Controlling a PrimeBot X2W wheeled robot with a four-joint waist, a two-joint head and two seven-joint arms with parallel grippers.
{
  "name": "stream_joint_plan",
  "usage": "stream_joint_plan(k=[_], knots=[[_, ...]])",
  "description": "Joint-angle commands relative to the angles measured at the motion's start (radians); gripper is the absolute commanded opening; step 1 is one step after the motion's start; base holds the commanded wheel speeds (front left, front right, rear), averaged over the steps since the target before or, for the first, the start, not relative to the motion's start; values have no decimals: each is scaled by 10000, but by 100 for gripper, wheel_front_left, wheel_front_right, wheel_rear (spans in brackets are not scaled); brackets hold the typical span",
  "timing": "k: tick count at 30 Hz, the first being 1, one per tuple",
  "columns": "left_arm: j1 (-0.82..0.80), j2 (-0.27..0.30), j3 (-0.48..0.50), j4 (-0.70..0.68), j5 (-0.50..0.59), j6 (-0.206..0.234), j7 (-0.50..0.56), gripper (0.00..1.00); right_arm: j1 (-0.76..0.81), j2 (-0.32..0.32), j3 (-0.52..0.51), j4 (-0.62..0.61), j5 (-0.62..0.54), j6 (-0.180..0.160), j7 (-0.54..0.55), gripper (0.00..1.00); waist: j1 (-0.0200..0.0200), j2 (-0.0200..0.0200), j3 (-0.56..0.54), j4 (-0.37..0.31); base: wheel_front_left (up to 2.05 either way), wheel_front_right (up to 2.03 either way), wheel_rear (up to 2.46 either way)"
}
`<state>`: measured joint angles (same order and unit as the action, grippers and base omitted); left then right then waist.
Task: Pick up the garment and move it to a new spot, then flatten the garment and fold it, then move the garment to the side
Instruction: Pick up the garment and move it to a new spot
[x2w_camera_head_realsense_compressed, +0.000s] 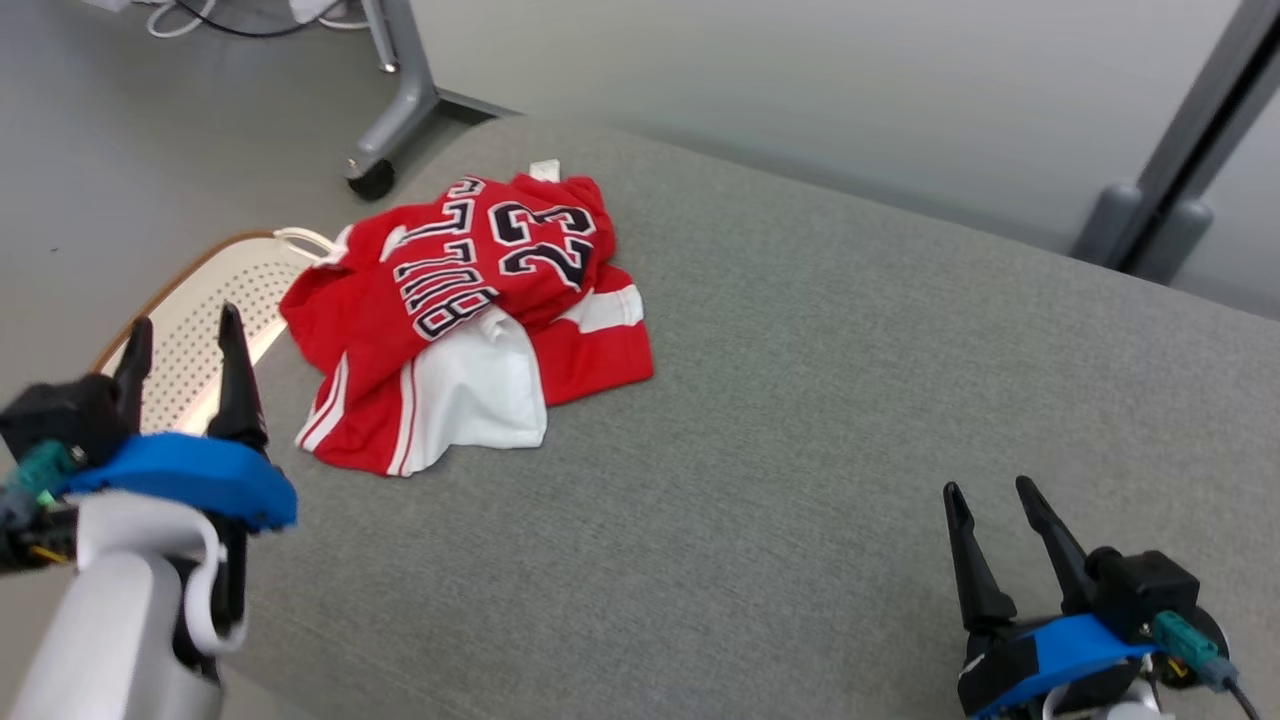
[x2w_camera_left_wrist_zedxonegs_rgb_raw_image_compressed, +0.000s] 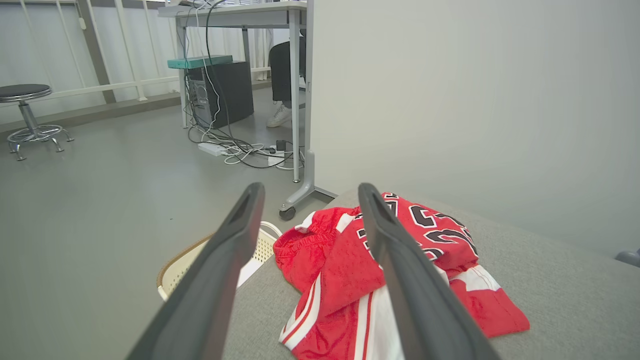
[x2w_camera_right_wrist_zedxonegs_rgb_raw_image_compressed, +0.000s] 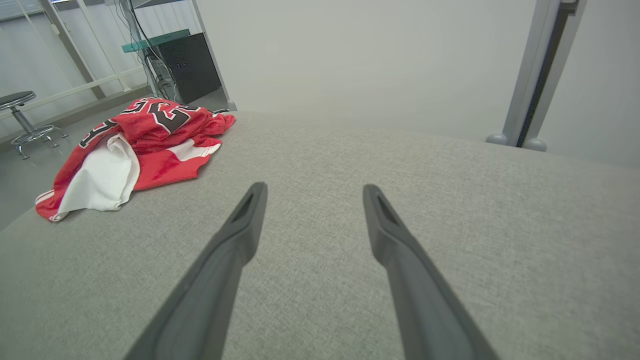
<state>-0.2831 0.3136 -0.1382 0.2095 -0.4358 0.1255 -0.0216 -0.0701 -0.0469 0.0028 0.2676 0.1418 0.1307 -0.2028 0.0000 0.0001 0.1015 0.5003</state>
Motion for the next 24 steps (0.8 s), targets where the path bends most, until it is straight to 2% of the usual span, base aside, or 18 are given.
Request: stream_joint_plan(k=[1, 6, 12, 20, 24], knots=[[-374, 18, 43, 154, -71, -104, 147, 100, -97, -63, 18, -69, -73, 1, 23, 100, 0, -1, 82, -105, 0, 0, 0], [-2380, 401, 241, 1735, -662, -551, 1368, 100, -330, -66, 168, -481, -235, 1, 313, 100, 0, -1, 742, -929, 0, 0, 0], [-3693, 867, 842, 3157, -1550, -886, 2437, 100, -562, -60, 327, -1163, -450, 3, 589, 100, 0, -1, 1758, -2233, 0, 0, 0], [-4545, 1236, 1081, 3813, -2389, -1363, 3868, 100, -693, -59, 108, -1775, -692, 1, 794, 100, 0, -1, 2778, -3329, 0, 0, 0], [-4698, 1334, 942, 3926, -2596, -1452, 4691, 100, -776, -57, 116, -1938, -640, 3, 797, 100, 0, -1, 3108, -3692, 0, 0, 0]])
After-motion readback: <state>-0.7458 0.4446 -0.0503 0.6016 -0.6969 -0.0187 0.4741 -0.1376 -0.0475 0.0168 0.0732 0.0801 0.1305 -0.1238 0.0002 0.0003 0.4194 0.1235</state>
